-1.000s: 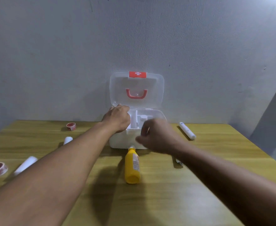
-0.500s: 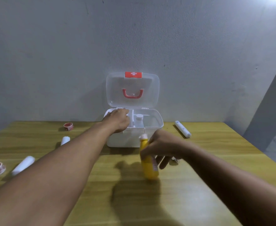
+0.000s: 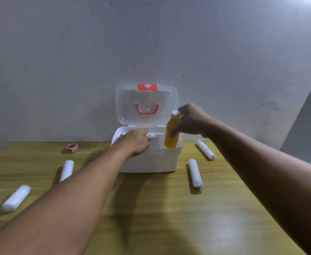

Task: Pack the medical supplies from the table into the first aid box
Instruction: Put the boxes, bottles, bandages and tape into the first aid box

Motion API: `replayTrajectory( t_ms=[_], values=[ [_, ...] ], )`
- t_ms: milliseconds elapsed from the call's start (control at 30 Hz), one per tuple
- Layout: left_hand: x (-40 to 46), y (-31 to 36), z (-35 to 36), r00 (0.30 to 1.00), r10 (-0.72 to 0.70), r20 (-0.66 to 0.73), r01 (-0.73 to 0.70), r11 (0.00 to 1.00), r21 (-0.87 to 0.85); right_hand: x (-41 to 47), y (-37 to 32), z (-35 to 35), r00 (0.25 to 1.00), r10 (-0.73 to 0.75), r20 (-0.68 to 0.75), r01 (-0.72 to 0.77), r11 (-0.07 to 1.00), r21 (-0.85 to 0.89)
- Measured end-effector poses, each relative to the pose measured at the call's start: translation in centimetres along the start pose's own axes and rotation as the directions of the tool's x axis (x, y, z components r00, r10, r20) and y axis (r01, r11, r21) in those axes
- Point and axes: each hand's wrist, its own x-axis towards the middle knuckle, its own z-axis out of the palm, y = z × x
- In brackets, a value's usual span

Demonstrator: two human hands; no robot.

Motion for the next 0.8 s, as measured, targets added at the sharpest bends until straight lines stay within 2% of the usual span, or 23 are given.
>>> replayTrajectory(
  t_ms=[167, 400, 667, 800],
  values=[
    [0.3, -0.3, 0.4, 0.999, -0.026, 0.034, 0.025, 0.999, 0.020, 2.3, 1.0, 3.5, 0.998, -0.007, 0.067, 0.024, 0.966, -0.257],
    [0.4, -0.3, 0.5, 0.998, -0.045, 0.054, 0.044, 0.999, 0.017, 3.2, 1.8, 4.8, 0.991, -0.018, 0.130, 0.069, 0.912, -0.405],
    [0.3, -0.5, 0.6, 0.997, -0.050, 0.051, 0.049, 0.998, 0.029, 2.9, 2.6, 4.7, 0.994, -0.050, 0.095, 0.080, 0.932, -0.352],
    [-0.1, 0.0, 0.4, 0.999, -0.025, 0.041, 0.024, 0.999, 0.037, 2.7, 2.9, 3.6, 0.996, -0.057, 0.073, 0.072, 0.974, -0.215]
  ],
)
